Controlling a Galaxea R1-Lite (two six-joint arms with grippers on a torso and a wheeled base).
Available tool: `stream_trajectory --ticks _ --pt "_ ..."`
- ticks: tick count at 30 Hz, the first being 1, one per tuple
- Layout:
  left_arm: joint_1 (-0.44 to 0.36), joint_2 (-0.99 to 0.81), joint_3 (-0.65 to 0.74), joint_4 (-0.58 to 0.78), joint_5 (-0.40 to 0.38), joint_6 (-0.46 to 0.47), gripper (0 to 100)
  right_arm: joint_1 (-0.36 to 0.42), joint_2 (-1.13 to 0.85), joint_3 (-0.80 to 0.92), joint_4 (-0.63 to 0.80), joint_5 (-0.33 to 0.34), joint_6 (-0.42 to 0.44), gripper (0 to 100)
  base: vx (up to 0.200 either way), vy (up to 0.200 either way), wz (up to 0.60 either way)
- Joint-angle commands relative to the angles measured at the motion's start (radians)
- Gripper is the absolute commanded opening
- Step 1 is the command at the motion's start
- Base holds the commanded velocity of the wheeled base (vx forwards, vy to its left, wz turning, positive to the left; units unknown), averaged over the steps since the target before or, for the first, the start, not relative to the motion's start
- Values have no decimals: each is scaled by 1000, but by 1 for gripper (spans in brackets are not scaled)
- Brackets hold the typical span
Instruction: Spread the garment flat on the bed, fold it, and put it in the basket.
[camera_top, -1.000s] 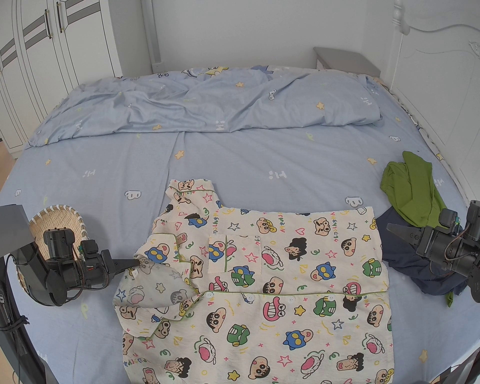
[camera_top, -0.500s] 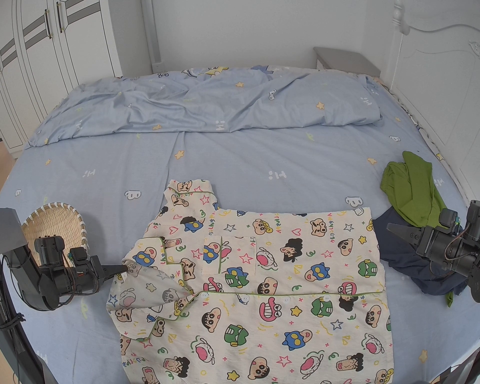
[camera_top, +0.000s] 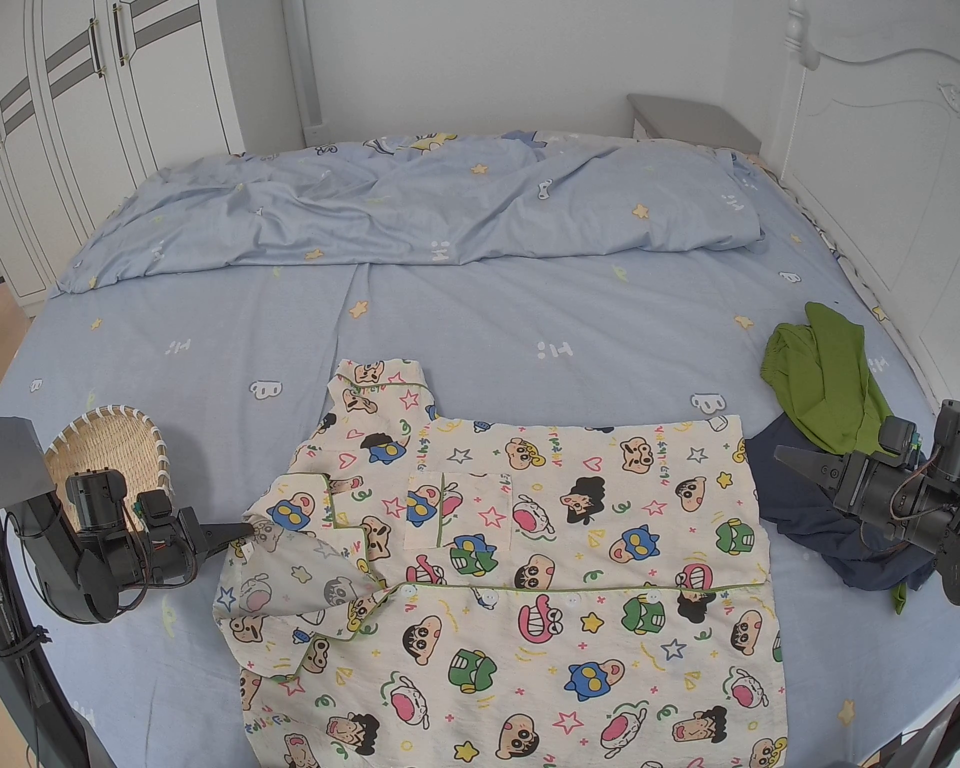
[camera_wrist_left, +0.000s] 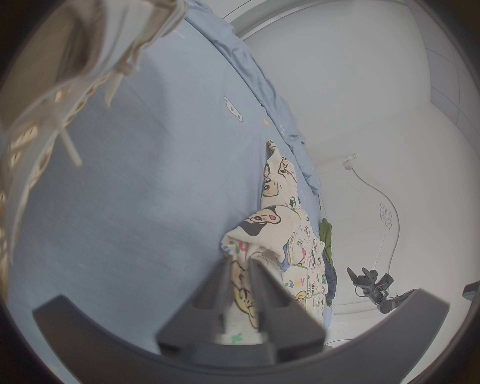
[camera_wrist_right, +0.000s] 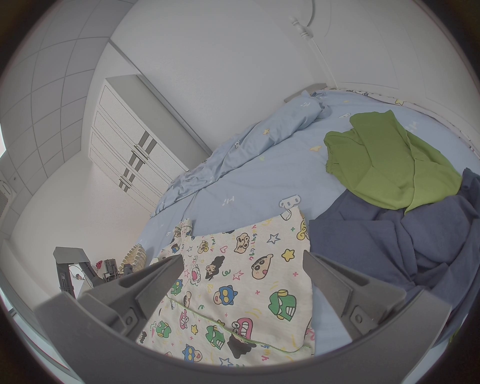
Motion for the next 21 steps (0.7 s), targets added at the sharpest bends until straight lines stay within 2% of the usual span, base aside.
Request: stream_trajectory --ticks 1,8,21 --pt "-1 -8 3 1 -1 0 100 -2 -1 0 0 0 0 100 0 0 0" --pt "4 -47 22 -2 4 1 100 -2 -1 0 0 0 0 100 0 0 0" --pt "29 -391 80 59 25 -16 100 -9 -56 6 12 -3 5 100 0 0 0"
